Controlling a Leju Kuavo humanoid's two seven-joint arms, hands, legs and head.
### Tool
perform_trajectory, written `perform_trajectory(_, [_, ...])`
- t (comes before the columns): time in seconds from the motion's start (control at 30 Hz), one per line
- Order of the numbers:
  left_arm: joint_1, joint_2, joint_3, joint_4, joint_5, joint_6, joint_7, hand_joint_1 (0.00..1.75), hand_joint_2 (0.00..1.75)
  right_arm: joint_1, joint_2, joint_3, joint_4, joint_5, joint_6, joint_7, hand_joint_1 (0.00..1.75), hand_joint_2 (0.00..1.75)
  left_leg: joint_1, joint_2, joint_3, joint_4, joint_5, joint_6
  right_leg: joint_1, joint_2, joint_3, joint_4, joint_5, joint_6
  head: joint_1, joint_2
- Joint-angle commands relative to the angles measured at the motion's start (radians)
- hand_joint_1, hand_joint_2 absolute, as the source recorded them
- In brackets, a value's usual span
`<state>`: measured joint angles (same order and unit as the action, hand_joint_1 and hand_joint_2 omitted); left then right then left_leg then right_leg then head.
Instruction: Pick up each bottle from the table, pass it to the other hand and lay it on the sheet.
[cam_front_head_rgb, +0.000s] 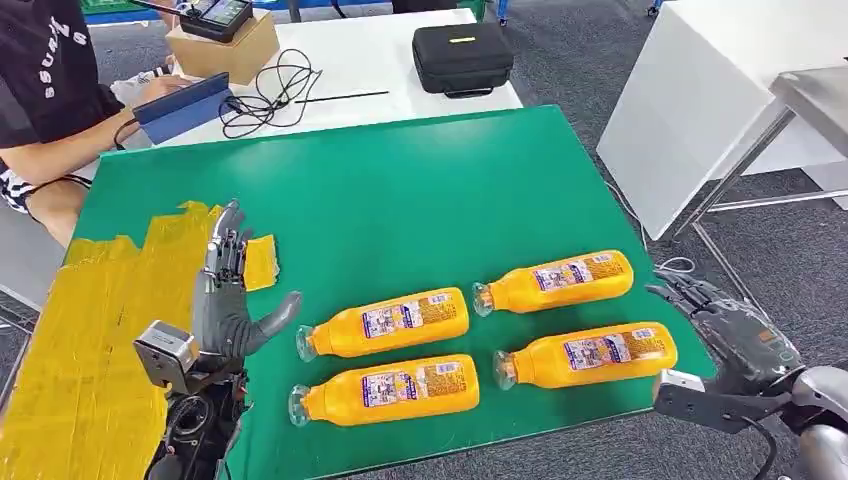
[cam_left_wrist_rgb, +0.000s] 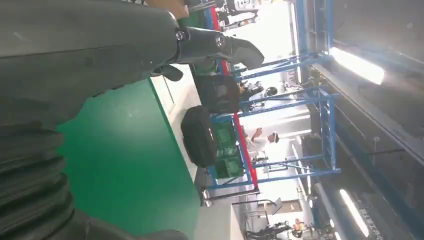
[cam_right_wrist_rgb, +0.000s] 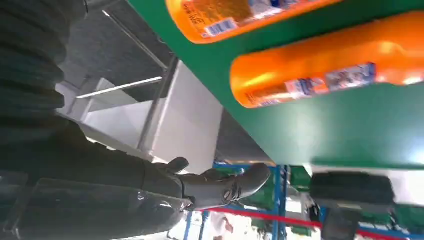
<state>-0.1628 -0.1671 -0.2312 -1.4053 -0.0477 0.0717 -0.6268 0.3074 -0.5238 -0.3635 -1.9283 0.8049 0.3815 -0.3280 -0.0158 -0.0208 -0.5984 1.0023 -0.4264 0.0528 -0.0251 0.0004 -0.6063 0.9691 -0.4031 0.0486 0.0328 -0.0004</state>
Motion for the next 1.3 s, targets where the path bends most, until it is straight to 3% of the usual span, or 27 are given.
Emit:
perform_trajectory(0.03, [-0.055, 0.007, 0.028, 0.114, 0.017, -0.003, 0.006, 0.00, 1.75, -0.116, -0.016, 0.165, 0.213, 0.040, -0.016, 0.036, 0.00, 1.75, 0.002, 0.003, 0.003, -0.001, -0.001, -0.002, 0.002, 0.002, 0.003, -0.002, 0.000, -0.001, 0.000, 0.000])
perform_trajectory(0.13, [-0.056, 0.008, 0.027, 0.116, 0.017, -0.003, 0.006, 0.00, 1.75, -0.130, -0.021, 0.188, 0.225, 0.039, -0.014, 0.036, 0.00, 1.75, 0.002, 0.002, 0.003, -0.001, -0.001, -0.002, 0.002, 0.001, 0.004, -0.002, 0.000, -0.001, 0.000, 0.000])
perform_trajectory(0.3, [-0.067, 0.011, 0.027, 0.131, 0.022, -0.001, 0.005, 0.00, 1.75, -0.239, -0.038, 0.299, 0.334, 0.044, -0.027, 0.048, 0.00, 1.75, 0.002, 0.005, 0.004, -0.001, -0.001, -0.002, 0.002, 0.004, 0.004, -0.003, 0.001, -0.002, 0.000, 0.000])
perform_trajectory(0.7, [-0.066, 0.011, 0.027, 0.131, 0.022, -0.001, 0.005, 0.00, 1.75, -0.232, -0.044, 0.299, 0.330, 0.041, -0.033, 0.048, 0.00, 1.75, 0.002, 0.002, 0.003, 0.000, 0.000, -0.001, 0.002, 0.001, 0.004, -0.002, 0.000, -0.001, 0.000, 0.000])
perform_trajectory(0.97, [-0.080, 0.010, 0.034, 0.157, 0.025, 0.003, 0.006, 0.00, 1.75, -0.434, -0.027, 0.490, 0.566, 0.060, -0.060, 0.051, 0.00, 1.75, 0.003, 0.007, 0.004, -0.001, -0.001, -0.002, 0.003, 0.005, 0.005, -0.003, 0.002, -0.001, 0.000, 0.000])
perform_trajectory(1.3, [-0.103, 0.016, 0.039, 0.219, 0.042, 0.007, 0.009, 0.00, 1.75, -0.379, -0.065, 0.544, 0.566, 0.037, -0.031, 0.098, 0.00, 1.75, 0.004, 0.004, 0.007, -0.001, 0.000, -0.002, 0.004, 0.002, 0.008, -0.003, 0.001, -0.001, 0.000, 0.000])
